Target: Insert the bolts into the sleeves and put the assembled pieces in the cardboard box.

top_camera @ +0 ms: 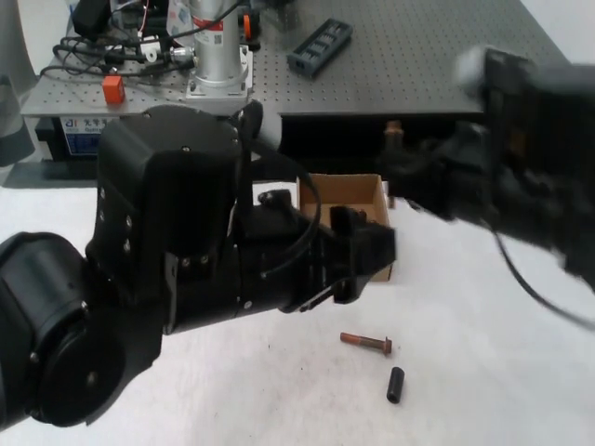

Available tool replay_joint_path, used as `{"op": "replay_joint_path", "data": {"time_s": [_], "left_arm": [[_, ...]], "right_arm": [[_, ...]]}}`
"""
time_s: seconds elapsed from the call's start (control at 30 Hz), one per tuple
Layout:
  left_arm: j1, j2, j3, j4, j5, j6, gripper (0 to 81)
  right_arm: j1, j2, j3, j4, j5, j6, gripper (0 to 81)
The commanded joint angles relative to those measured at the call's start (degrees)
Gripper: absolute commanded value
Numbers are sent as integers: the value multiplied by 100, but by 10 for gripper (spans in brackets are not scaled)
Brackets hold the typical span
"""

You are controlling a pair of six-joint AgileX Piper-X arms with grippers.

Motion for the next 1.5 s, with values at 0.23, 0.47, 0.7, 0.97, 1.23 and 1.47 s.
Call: {"op": "replay_joint_path", "data": {"time_s": [0.23,0.47,0.7,0.97,1.23,1.47], "left_arm": [[109,-8,-32,636,-653,421,466],[117,-8,-32,779,-737,451,462],[117,-8,-32,817,-736,451,462],[117,-8,-32,851,-736,451,462],[117,-8,-32,1082,-736,451,462],[117,-24,-32,1161,-779,451,462]], "right_arm": [[-125,3616,-3410,2214,714,-349,29],[-125,4422,-4173,2963,954,-326,27],[-125,4606,-4176,3150,899,-299,1],[-129,4473,-4176,3051,665,-299,404],[-129,3149,-4104,3457,663,-299,314],[1,1917,-2675,4516,714,-241,314]]}}
